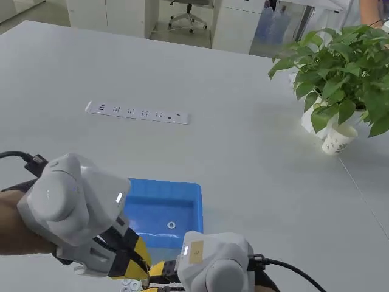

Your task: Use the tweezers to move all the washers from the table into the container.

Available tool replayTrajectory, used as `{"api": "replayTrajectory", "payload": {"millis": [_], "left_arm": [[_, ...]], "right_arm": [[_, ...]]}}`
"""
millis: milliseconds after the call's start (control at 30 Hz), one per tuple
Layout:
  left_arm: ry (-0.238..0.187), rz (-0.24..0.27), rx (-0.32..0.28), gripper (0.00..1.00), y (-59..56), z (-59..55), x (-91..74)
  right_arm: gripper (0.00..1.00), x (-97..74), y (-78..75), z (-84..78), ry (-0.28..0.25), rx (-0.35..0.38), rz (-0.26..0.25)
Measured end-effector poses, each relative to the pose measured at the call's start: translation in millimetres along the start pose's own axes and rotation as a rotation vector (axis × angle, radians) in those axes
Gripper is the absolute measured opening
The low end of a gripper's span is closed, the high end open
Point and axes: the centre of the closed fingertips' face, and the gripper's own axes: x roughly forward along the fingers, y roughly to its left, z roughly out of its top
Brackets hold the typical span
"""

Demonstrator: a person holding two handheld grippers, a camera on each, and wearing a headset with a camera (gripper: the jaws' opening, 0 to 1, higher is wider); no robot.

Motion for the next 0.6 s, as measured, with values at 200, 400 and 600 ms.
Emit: {"api": "replayTrajectory", "payload": {"millis": [200, 400, 600], "left_arm": [[0.002, -0.002, -0.001, 0.06, -0.5, -1.6, 1.1], [0.002, -0.002, -0.002, 0.06, 0.2, -1.8, 2.1], [0.004, -0.003, -0.004, 0.06, 0.7, -3.2, 4.5]], "right_arm": [[0.11, 2.2, 0.4, -0.9, 0.002, -0.004, 0.005], [0.11, 3.0, -0.4, -1.8, 0.005, -0.005, 0.009], [0.11, 4.2, -0.9, -4.5, 0.011, -0.005, 0.011]]}}
